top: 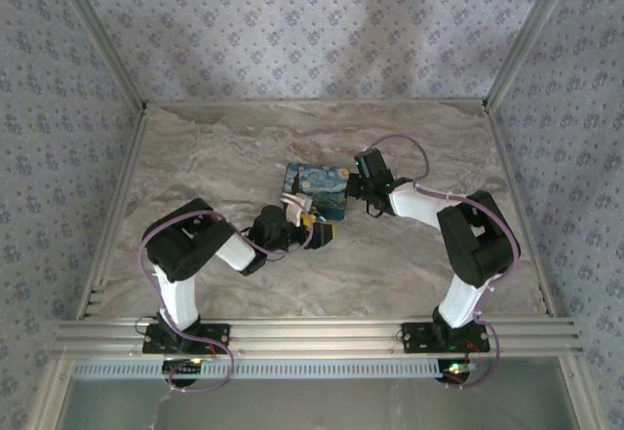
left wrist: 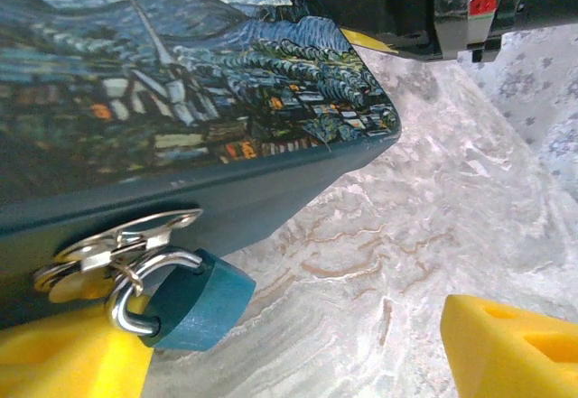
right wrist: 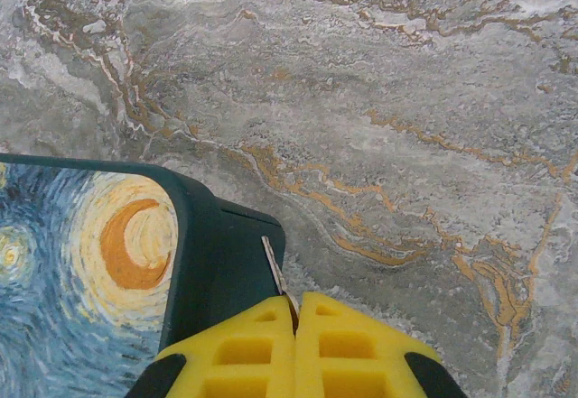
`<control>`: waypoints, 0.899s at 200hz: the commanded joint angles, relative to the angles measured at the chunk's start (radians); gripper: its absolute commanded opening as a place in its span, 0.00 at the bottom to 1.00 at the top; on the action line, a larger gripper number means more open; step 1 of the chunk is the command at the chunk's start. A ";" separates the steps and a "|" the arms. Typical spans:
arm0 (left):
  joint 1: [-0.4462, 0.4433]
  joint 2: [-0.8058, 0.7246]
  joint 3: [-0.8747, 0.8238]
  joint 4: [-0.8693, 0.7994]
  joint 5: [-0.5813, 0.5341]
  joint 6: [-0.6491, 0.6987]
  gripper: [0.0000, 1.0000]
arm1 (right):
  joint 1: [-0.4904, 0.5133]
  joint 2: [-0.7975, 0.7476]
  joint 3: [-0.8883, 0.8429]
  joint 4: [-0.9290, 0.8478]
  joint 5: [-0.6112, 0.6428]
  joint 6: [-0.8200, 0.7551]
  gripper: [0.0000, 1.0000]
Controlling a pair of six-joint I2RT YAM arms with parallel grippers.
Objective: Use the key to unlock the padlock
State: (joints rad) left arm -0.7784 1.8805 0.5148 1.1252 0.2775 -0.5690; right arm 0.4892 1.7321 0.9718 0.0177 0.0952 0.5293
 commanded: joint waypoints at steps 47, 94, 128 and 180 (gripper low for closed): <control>0.017 0.031 -0.015 0.158 0.110 -0.062 0.66 | 0.015 0.016 0.030 -0.006 -0.013 -0.015 0.00; 0.017 0.062 0.004 0.119 0.094 -0.089 0.70 | 0.021 0.016 0.028 -0.002 -0.014 -0.014 0.00; 0.018 0.085 0.035 0.073 0.071 -0.118 0.69 | 0.026 0.015 0.025 0.000 -0.013 -0.013 0.00; 0.026 0.150 -0.004 0.247 0.088 -0.159 0.73 | 0.028 0.016 0.020 0.005 -0.017 -0.011 0.00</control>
State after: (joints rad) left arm -0.7586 1.9759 0.5262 1.2953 0.3401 -0.6933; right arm 0.4946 1.7321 0.9733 0.0185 0.1047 0.5293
